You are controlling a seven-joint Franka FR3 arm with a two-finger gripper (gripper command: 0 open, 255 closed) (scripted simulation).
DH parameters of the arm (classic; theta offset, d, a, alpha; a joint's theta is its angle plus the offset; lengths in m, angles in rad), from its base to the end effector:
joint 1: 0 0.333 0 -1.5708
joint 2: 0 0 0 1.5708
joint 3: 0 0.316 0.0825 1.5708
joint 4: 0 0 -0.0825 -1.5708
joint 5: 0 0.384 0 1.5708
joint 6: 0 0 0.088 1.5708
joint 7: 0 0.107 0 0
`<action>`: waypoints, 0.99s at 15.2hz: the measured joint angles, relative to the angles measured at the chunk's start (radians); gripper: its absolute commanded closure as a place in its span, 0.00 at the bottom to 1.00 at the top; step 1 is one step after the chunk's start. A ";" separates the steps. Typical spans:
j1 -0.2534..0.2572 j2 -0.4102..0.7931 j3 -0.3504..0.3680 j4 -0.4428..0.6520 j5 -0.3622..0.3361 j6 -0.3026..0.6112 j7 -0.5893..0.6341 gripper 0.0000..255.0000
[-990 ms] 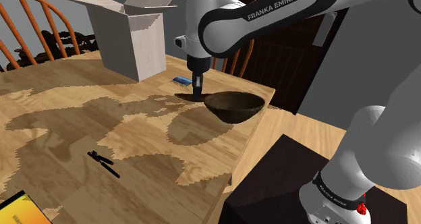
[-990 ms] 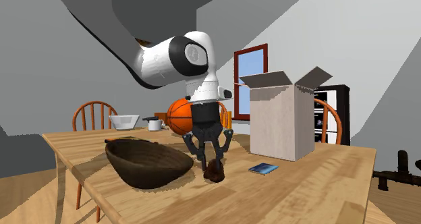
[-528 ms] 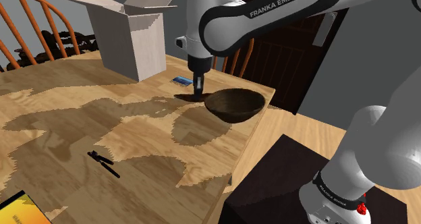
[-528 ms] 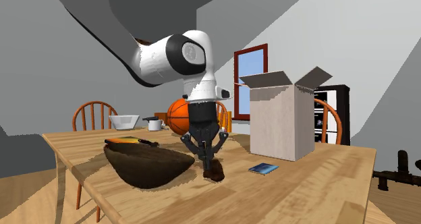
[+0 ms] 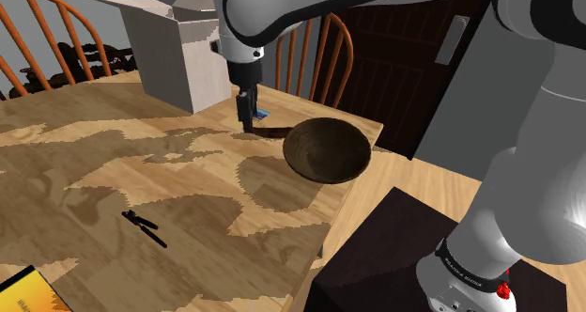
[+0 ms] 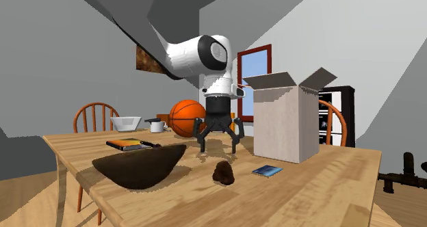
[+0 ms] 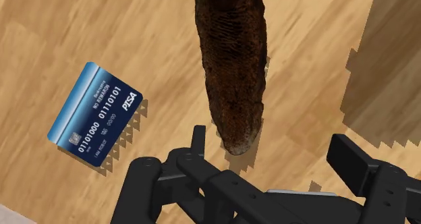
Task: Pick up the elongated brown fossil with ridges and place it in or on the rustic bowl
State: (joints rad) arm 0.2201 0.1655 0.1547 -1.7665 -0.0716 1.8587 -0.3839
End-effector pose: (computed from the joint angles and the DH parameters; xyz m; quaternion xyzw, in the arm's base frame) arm 0.5635 0.2109 0.4606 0.9241 0.3800 -0.0356 0.0211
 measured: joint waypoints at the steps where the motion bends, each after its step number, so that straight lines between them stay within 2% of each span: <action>1: 0.002 0.014 0.001 0.010 -0.001 -0.002 0.005 0.00; 8: 0.002 0.040 -0.001 -0.034 -0.005 0.062 0.013 0.00; 13: 0.001 0.039 -0.001 -0.042 -0.005 0.069 0.012 0.00; 14: 0.001 0.039 -0.001 -0.042 -0.005 0.069 0.012 1.00; 15: 0.000 0.036 -0.004 -0.038 -0.012 0.072 0.012 1.00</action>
State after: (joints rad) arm 0.2196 0.2014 0.1511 -1.8049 -0.0836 1.9309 -0.3720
